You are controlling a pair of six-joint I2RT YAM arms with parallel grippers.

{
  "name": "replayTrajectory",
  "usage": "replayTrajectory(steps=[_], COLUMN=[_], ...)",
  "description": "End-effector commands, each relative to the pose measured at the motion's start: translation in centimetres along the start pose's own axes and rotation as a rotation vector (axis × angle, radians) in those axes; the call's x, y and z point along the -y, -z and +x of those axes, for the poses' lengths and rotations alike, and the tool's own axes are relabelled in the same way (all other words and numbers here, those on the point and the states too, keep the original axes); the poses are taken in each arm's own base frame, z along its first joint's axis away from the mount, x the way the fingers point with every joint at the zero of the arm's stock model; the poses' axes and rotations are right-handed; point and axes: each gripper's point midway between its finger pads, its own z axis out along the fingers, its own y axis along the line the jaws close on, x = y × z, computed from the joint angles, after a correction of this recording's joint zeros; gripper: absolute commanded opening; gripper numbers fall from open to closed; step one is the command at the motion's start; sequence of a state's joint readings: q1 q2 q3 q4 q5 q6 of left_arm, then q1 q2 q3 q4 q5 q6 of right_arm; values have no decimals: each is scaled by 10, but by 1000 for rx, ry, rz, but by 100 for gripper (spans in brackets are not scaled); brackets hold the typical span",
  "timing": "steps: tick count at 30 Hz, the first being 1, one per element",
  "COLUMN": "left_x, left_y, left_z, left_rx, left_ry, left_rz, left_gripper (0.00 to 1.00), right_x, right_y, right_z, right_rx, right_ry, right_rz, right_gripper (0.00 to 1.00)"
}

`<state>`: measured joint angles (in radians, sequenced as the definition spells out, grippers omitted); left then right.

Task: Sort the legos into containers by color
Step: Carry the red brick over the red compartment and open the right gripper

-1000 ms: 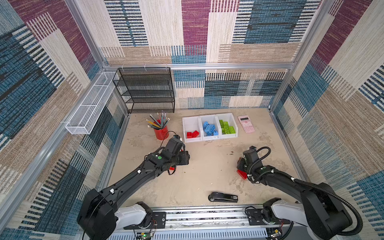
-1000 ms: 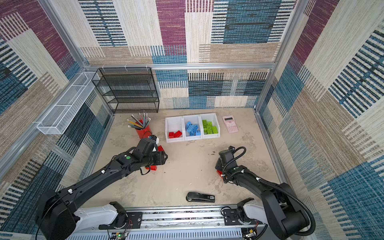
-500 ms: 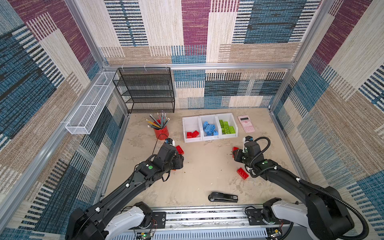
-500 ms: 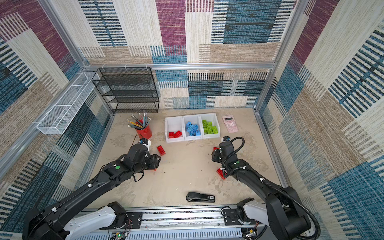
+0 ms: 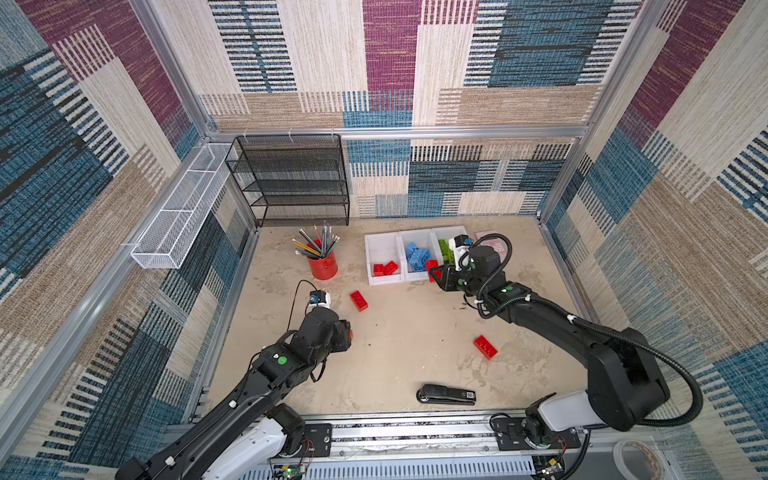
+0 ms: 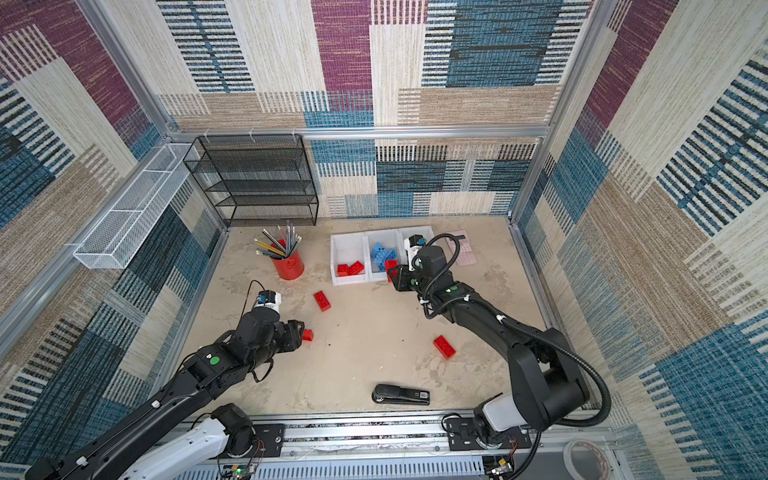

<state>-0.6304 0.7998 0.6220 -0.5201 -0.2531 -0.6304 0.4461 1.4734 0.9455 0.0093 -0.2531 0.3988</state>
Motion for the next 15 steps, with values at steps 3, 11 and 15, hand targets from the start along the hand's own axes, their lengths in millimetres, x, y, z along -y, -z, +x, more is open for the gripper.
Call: replayTrajectory(steps=[3, 11, 15], left_x=[-10, -16, -19], left_y=[-8, -16, -21], left_z=[16, 33, 41], left_rx=[-33, -66, -85], left_ry=[44, 69, 78], left_rz=[-27, -35, -37], left_gripper=[59, 59, 59], right_x=[-33, -43, -42], right_y=[-36, -99, -124], right_z=[-20, -29, -33], right_rx=[-3, -66, -86], right_ry=[67, 71, 66], right_rz=[-84, -107, -107], right_gripper=[34, 35, 36])
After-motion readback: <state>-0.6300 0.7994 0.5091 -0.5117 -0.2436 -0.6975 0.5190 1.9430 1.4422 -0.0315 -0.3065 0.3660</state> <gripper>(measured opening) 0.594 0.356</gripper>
